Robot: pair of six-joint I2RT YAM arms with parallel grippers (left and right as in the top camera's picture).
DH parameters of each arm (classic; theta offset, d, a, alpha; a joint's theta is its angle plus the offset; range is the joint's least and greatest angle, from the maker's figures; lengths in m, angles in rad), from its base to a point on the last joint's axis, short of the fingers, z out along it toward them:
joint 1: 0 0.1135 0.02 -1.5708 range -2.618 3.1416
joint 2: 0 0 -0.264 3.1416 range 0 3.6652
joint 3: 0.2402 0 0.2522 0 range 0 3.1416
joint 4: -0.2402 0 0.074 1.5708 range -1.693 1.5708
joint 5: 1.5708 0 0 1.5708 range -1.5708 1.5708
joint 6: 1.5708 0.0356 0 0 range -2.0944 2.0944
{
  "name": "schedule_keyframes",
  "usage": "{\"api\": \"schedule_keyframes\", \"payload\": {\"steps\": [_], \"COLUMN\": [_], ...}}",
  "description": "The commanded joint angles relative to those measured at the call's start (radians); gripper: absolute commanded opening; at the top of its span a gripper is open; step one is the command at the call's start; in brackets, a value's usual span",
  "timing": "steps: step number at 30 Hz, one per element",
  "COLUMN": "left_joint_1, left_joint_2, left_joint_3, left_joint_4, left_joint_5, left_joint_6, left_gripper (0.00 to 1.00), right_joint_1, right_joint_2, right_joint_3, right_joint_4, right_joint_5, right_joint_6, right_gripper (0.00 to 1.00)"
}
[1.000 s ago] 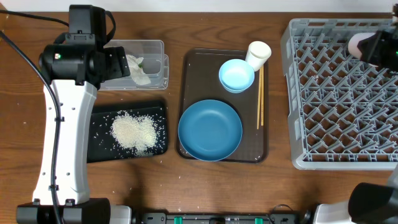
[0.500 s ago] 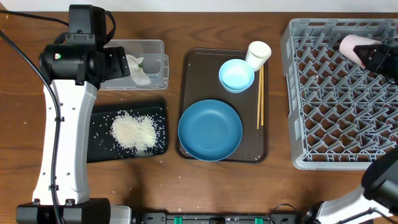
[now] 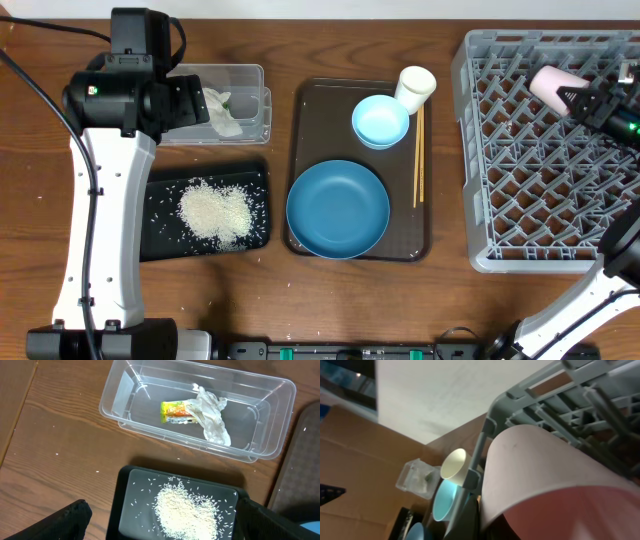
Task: Sort waste into correct bins and load items into the dishwasher rack
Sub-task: 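Carry the pink bowl right and place it upside down in the rack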
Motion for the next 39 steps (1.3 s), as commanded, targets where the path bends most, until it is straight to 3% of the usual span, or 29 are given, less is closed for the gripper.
{"api": "schedule_keyframes", "payload": {"steps": [1,12,23,32,39], "left_joint_1": [0.004,0.004,0.004,0.004,0.004], "left_joint_2": [-0.007,-0.007,-0.007,-0.007,-0.007], "left_joint_3": [-0.001,-0.001,-0.001,-0.001,-0.001], "left_joint_4": [-0.003,-0.003,-0.003,-0.003,-0.003], "left_joint_5": [-0.009,-0.009,-0.009,-0.009,-0.009], "left_joint_6": [0.010,0.010,0.010,0.010,0.010], "left_gripper": [0.96,0.96,0.96,0.96,0.96], "right_joint_1": [-0.012,-0.079,-0.110,-0.129,-0.148], "right_joint_2": [0.034,0.035,0.035,-0.013,-0.166], "right_joint_3": [-0.005,-0.005,-0.005,-0.004,-0.004], "right_joint_4": [0.000,-0.070,-0.201,-0.289,-0.336], "right_joint_5": [-0.015,0.084,0.185,0.370,0.538], "right_joint_6": [0.018,0.062,0.005,-0.009,0.079], "right_gripper": [0.01,0.01,0.01,0.17,0.17]}}
